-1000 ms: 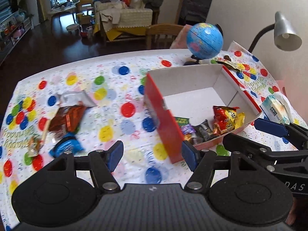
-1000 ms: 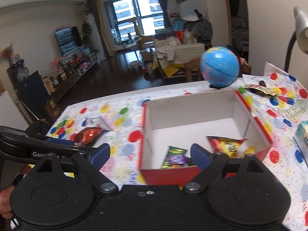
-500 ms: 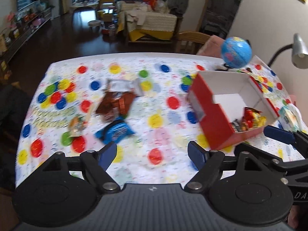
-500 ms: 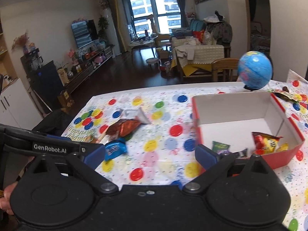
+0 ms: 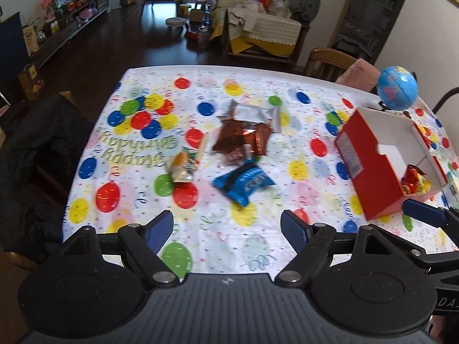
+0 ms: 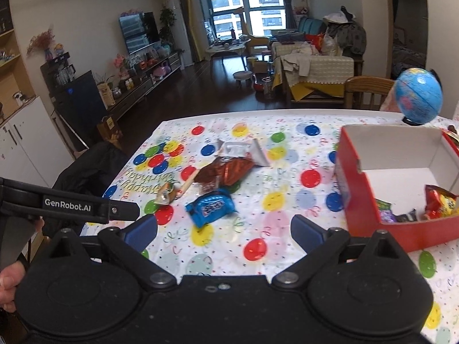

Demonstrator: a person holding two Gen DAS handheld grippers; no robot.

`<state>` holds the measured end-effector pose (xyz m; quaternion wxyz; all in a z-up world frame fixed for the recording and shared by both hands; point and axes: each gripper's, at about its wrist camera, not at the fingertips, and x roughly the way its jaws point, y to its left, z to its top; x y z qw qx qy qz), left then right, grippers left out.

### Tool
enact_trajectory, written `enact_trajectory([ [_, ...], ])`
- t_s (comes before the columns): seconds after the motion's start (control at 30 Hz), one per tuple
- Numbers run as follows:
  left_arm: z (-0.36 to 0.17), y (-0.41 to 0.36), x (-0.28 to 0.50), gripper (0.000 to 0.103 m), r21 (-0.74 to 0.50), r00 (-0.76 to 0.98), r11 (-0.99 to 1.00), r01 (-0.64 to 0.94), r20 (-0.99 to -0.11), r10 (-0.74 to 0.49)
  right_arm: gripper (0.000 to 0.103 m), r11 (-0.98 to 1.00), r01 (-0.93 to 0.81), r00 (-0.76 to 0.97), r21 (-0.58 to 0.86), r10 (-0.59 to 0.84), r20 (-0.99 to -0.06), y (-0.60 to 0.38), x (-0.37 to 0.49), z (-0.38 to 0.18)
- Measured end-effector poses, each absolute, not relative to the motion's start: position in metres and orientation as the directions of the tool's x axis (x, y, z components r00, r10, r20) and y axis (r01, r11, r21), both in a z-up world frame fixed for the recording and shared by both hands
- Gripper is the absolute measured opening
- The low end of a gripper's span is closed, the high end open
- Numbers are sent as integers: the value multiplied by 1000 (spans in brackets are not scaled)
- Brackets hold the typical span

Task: Organize snacks
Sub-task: 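Withdraw both tools from the box back over the remaining snacks, then grasp the egg-yolk pastry with the left tool while the right tool grasps the blue biscuit packet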

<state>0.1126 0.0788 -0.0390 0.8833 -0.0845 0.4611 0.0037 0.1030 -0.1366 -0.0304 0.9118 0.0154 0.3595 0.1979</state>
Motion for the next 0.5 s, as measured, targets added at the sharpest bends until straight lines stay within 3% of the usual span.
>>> enact_trajectory([
  [0.5, -87, 115, 170, 82, -102, 493, 963, -248, -869, 35, 99, 876, -453, 578, 165, 430, -693, -99, 161, -64],
])
